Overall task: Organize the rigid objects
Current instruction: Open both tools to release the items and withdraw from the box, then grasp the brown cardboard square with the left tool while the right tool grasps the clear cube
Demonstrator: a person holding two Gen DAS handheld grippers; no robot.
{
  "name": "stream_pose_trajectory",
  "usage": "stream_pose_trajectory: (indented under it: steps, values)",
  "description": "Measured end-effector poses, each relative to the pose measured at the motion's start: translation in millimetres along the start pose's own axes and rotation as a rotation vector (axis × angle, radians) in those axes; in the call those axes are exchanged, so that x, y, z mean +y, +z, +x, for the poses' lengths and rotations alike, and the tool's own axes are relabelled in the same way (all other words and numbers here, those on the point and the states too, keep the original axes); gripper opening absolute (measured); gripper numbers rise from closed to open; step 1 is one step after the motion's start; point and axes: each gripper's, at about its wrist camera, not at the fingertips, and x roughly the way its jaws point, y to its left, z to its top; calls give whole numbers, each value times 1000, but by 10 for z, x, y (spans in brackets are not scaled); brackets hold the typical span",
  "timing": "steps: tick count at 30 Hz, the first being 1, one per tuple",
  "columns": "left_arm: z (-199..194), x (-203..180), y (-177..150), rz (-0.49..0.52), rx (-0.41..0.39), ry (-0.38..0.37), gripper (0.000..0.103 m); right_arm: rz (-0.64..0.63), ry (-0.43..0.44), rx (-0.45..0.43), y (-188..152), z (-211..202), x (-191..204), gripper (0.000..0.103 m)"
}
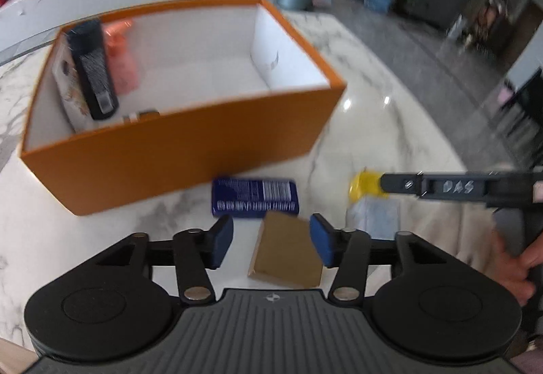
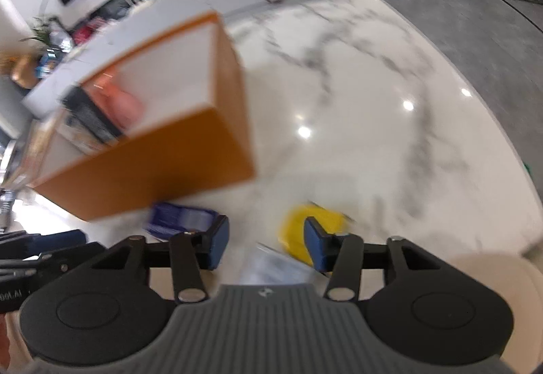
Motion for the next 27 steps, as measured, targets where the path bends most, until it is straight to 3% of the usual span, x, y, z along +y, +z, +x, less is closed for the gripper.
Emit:
stream_pose_trajectory:
  steps: [4,7,12,17,23,27]
  values:
    - [189,-80,-71,22,60,12,73,38,-10,36,-73,64,-153,63]
    - [250,-185,-132,94,61,50,74,20,-15,70,-85,142,-90,74]
    - [300,-288,-157,147,90,49,79,13,-58,163,-51,304,36,76]
    - [353,-347,-161,183,112,47,79,15,-75,220,-57,422,78,74]
    - [466,-315,-171,162,144,40,78,20,-72,255,-78,477,92,60]
    - [467,-291,-180,145,139,34,74,12,-72,260,-103,506,126,58]
